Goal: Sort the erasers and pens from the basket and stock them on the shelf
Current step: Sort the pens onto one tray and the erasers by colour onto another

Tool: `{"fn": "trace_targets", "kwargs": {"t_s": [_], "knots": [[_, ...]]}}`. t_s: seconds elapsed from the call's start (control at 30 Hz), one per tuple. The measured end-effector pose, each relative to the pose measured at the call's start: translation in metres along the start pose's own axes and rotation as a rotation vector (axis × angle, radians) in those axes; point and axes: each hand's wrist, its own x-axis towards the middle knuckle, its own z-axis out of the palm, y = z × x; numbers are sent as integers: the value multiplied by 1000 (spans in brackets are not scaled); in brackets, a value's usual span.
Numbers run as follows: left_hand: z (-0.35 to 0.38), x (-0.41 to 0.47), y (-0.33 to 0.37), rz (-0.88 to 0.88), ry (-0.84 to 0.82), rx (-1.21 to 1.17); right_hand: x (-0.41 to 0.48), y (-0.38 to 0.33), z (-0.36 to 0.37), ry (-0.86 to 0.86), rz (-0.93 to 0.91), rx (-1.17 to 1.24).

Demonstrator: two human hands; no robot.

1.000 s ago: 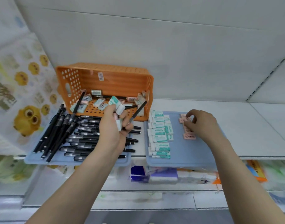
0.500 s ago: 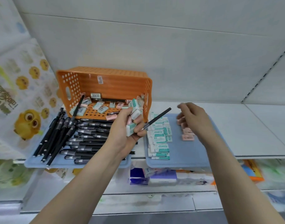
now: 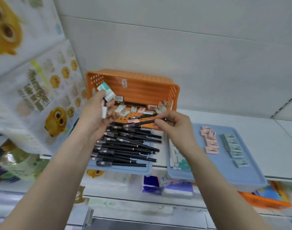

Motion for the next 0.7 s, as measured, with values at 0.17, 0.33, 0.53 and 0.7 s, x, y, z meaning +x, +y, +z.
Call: {"fn": "trace_targets", "kwargs": {"t_s": [0.17, 0.33, 0.53, 0.7], "knots": [[-12, 0, 2, 58, 9, 124, 6, 8, 42, -208, -139, -317], [-18, 2, -14, -53, -23, 309, 41, 8, 33, -111, -276, -647], [-13, 13, -22, -67, 5, 373, 84, 25, 64, -481, -261, -962], [-8, 20, -27, -32, 6, 349, 89, 30, 64, -487, -165, -941]]}}
